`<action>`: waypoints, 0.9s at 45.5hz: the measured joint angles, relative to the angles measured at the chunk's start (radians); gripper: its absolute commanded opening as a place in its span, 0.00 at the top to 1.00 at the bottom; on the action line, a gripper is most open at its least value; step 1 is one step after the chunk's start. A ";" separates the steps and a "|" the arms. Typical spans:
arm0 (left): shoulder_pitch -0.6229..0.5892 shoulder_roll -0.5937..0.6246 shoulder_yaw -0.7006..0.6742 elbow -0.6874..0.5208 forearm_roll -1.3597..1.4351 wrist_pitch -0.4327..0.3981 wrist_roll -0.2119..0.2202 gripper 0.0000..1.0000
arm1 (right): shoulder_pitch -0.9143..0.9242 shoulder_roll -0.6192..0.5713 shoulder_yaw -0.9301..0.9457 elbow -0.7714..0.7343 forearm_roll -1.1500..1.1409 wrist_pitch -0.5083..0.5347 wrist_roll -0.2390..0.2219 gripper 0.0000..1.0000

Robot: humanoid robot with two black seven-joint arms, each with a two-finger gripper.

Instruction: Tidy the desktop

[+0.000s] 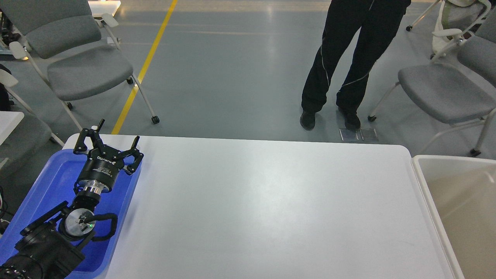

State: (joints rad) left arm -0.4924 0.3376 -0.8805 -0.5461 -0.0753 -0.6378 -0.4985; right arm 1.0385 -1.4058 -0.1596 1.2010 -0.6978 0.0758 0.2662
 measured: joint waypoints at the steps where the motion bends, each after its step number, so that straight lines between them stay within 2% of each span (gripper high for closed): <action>1: 0.000 0.000 0.000 0.000 0.000 0.000 0.000 0.00 | -0.010 0.009 0.000 -0.013 0.029 -0.001 0.000 1.00; 14: 0.000 0.000 0.000 0.000 0.000 0.001 0.000 0.00 | -0.151 0.134 0.010 -0.178 0.385 -0.015 0.004 1.00; 25: 0.000 0.000 0.000 0.000 0.000 0.001 0.000 0.00 | -0.269 0.272 0.024 -0.339 0.616 -0.012 0.036 1.00; 41: 0.000 0.000 -0.001 0.000 0.000 0.001 0.000 0.00 | -0.455 0.529 0.201 -0.641 0.768 0.013 0.052 1.00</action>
State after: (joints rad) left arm -0.4924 0.3375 -0.8812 -0.5461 -0.0752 -0.6365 -0.4985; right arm 0.5832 -0.8772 0.0414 0.5601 0.0698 0.0892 0.3177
